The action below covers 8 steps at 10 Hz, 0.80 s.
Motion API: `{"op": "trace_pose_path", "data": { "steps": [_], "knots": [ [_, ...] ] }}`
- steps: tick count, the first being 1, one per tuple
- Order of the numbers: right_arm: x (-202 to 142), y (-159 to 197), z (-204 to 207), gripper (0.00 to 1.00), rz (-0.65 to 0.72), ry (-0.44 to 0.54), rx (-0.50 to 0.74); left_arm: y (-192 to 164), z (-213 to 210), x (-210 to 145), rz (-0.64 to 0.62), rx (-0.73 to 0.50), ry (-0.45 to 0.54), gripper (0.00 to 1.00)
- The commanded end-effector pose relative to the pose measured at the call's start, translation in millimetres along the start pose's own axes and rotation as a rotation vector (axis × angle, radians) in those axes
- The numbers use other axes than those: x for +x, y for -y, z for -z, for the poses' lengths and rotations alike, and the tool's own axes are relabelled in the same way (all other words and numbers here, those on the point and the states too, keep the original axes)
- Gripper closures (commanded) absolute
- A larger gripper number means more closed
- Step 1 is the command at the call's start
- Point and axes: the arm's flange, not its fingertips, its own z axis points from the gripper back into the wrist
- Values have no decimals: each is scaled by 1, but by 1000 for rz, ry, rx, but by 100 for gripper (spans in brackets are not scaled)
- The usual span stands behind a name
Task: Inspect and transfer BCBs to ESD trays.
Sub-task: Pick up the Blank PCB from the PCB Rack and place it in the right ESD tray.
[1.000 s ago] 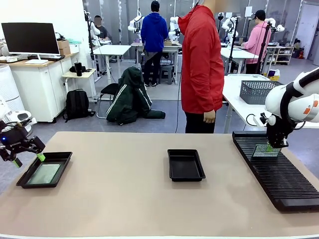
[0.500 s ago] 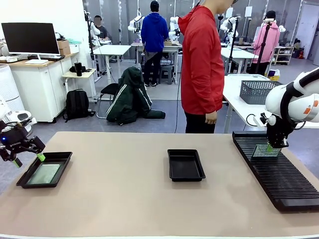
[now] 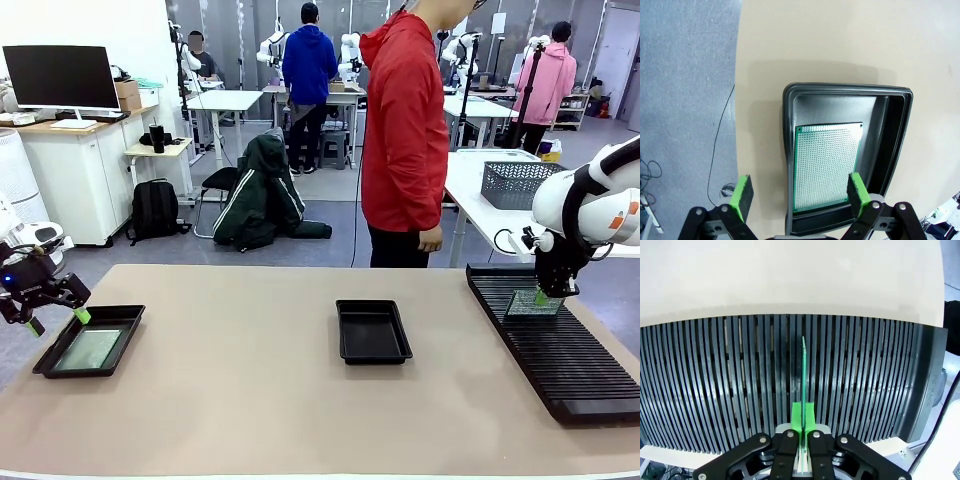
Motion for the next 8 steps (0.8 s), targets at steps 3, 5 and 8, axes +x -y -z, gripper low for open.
{"op": "trace_pose_path", "data": {
  "steps": [3,5,8],
  "knots": [
    [3,-2,-61,97,15,-36,-20,-1,1,1,5,-6,7,0],
    [9,-4,-124,97,30,-66,-24,-1,1,1,5,-6,7,0],
    [24,-10,-226,97,76,-106,-21,-1,1,1,5,-6,7,0]
  ]
}}
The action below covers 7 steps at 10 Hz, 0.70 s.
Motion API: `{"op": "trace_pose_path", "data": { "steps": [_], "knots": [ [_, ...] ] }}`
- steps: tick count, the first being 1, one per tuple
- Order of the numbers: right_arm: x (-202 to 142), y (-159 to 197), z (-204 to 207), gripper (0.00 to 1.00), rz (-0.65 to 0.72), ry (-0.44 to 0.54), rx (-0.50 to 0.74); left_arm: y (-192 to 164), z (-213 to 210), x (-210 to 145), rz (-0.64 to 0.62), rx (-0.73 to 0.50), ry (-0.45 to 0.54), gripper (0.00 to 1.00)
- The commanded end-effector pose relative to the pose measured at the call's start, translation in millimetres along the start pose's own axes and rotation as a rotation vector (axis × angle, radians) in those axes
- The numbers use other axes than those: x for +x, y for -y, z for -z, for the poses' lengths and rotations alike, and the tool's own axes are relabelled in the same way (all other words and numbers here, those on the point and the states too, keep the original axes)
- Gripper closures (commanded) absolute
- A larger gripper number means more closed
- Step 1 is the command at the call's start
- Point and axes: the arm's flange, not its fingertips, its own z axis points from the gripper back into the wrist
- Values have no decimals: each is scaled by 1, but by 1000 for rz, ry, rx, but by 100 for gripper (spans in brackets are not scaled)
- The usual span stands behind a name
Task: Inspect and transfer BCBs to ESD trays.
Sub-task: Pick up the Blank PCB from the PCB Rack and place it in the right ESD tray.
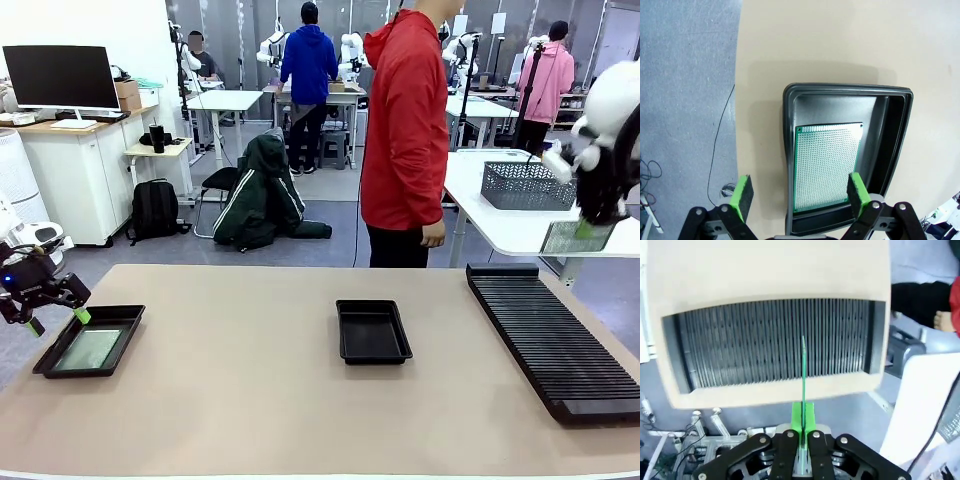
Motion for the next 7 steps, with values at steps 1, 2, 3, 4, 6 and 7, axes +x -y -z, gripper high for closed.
{"op": "trace_pose_path", "data": {
  "steps": [1,2,3,4,6,7],
  "knots": [
    [6,5,-40,97,38,-15,26,-1,1,0,5,-6,7,0],
    [7,3,-66,97,44,-4,17,-1,1,0,5,-6,7,0],
    [9,2,-80,97,58,-19,13,-1,1,0,5,-6,7,0],
    [10,1,-89,97,59,-23,15,-1,1,0,5,-6,7,0],
    [7,1,-94,97,77,-28,24,-1,1,0,5,-6,7,0],
    [8,-3,-98,97,44,3,-5,-1,1,0,5,-6,7,0]
  ]
}}
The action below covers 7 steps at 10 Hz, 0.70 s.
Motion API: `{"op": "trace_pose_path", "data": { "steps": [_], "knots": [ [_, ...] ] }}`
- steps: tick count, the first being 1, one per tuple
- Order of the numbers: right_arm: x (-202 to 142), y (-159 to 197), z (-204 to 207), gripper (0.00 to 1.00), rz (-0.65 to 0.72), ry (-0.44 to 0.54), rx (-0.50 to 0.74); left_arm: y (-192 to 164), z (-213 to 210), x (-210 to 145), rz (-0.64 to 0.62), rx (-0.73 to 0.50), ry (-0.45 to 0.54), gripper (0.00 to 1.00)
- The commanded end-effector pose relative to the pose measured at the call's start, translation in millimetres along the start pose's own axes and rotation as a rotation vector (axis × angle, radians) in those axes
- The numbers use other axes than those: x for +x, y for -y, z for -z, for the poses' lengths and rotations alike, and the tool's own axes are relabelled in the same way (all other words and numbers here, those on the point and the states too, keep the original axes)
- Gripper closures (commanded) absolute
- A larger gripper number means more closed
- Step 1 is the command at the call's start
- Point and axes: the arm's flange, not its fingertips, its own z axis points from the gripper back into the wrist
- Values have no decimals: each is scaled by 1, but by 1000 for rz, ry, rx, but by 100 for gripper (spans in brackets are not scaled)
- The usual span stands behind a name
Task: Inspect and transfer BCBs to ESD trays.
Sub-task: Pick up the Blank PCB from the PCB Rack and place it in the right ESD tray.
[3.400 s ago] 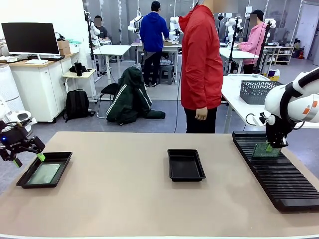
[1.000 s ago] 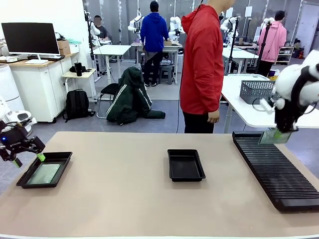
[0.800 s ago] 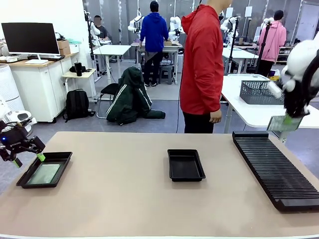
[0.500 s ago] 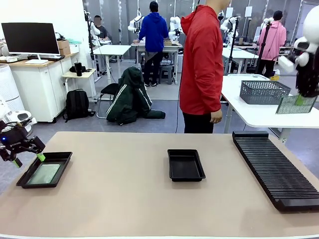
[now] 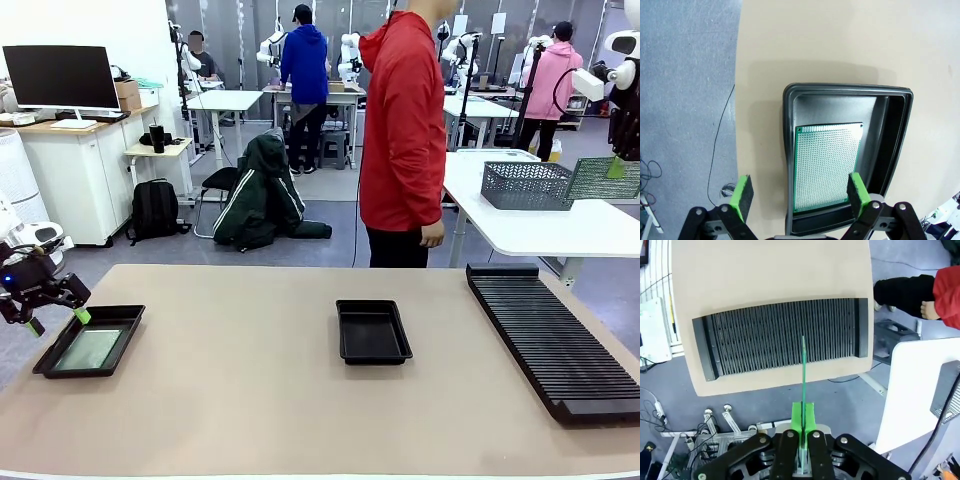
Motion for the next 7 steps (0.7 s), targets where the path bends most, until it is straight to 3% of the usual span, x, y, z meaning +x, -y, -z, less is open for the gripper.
{"op": "trace_pose_path", "data": {
  "steps": [1,7],
  "knots": [
    [1,-1,0,97,-6,1,-2,0,1,0,5,-6,7,0],
    [1,0,0,97,-4,4,-1,0,1,0,5,-6,7,0]
  ]
}}
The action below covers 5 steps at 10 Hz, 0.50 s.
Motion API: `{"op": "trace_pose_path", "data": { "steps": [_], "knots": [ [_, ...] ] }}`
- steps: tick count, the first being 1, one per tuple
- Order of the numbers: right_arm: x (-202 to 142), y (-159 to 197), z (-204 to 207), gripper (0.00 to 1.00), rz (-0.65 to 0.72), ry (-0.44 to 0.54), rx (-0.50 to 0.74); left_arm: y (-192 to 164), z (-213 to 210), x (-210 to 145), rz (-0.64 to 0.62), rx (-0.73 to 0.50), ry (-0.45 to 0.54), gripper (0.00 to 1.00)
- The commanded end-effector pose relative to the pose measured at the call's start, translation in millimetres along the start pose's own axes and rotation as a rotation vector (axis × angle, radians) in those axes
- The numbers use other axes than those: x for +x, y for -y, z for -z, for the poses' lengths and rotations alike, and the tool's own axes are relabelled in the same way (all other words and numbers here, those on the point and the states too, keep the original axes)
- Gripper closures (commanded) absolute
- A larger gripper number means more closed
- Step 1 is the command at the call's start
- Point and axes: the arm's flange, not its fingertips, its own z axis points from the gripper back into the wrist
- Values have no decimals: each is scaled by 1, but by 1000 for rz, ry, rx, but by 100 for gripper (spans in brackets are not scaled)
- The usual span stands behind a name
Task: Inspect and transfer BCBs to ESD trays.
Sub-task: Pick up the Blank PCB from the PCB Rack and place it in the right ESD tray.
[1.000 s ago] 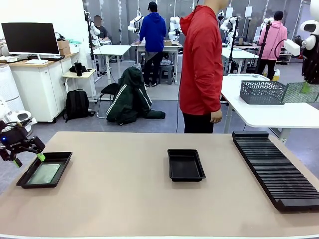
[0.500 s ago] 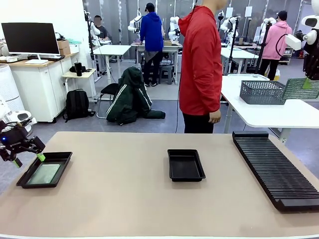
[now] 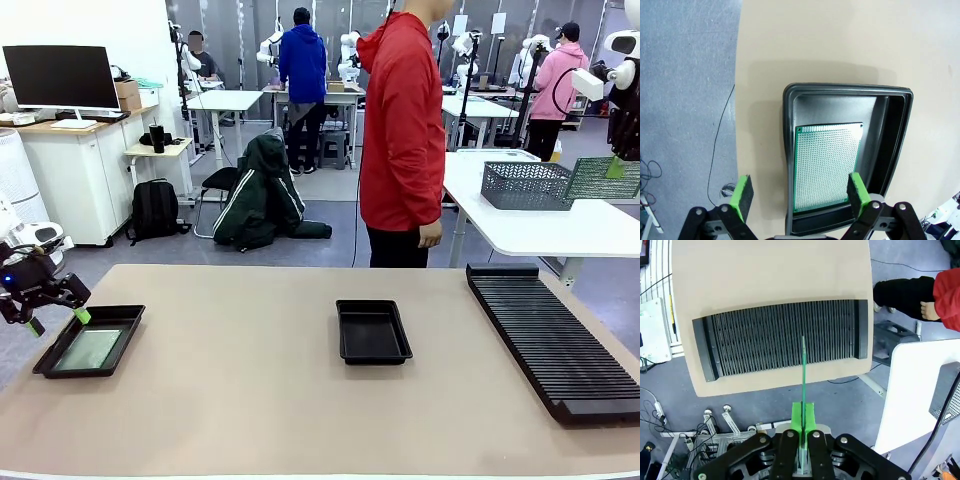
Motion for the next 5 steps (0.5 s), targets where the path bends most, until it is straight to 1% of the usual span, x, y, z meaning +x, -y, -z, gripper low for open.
{"op": "trace_pose_path", "data": {
  "steps": [1,2,3,4,5],
  "knots": [
    [5,16,11,97,119,93,11,0,1,0,5,-6,7,0],
    [10,23,25,97,255,171,38,0,1,0,5,-6,7,0],
    [18,26,40,97,390,216,60,0,1,0,5,-6,7,0],
    [27,24,52,97,504,263,82,0,1,0,5,-6,7,0],
    [40,20,65,97,644,309,123,0,1,0,5,-6,7,0]
  ]
}}
